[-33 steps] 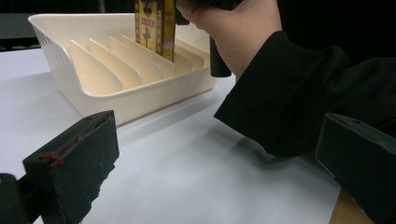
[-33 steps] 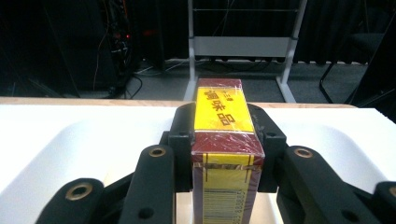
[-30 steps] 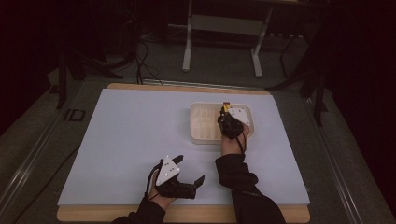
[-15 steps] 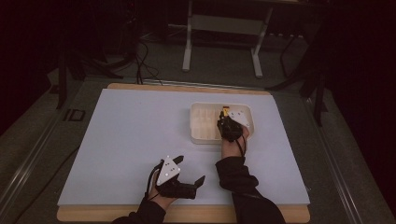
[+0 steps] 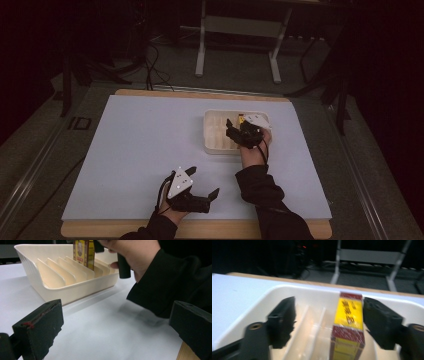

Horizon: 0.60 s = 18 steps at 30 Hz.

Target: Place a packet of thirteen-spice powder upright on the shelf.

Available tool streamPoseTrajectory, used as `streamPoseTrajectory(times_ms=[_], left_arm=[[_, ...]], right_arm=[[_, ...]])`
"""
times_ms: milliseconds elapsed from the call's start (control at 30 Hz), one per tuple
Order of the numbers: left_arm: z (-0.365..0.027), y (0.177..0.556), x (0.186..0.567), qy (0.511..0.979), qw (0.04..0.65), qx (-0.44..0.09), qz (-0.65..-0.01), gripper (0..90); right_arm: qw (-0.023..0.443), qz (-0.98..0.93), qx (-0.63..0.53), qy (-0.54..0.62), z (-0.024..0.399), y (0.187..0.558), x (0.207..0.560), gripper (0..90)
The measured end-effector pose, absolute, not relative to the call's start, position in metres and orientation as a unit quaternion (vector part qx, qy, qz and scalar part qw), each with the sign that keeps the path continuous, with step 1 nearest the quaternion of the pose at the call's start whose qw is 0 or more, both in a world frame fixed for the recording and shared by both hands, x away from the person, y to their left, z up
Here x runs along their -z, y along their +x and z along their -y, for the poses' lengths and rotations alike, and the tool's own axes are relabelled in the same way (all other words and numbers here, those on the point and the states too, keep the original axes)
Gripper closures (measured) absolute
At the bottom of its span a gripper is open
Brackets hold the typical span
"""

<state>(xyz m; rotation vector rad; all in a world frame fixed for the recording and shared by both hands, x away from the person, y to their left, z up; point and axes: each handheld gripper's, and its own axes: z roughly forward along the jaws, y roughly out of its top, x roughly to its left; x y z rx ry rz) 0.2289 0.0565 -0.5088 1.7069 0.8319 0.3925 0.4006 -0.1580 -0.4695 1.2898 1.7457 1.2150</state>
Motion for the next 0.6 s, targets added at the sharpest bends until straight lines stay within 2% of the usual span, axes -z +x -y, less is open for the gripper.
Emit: streamPoseTrajectory(times_ms=[133,600], left_arm=[[-0.056,0.229,0.509,0.726,0.565,-0.166,-0.354,0.3],[-0.057,0.229,0.508,0.727,0.564,-0.168,-0.353,0.3]], right_arm=[[0.298,-0.67,-0.489,0.472,0.162,0.398,0.461,14.3],[0.257,-0.688,-0.518,0.438,0.178,0.372,0.441,12.0]])
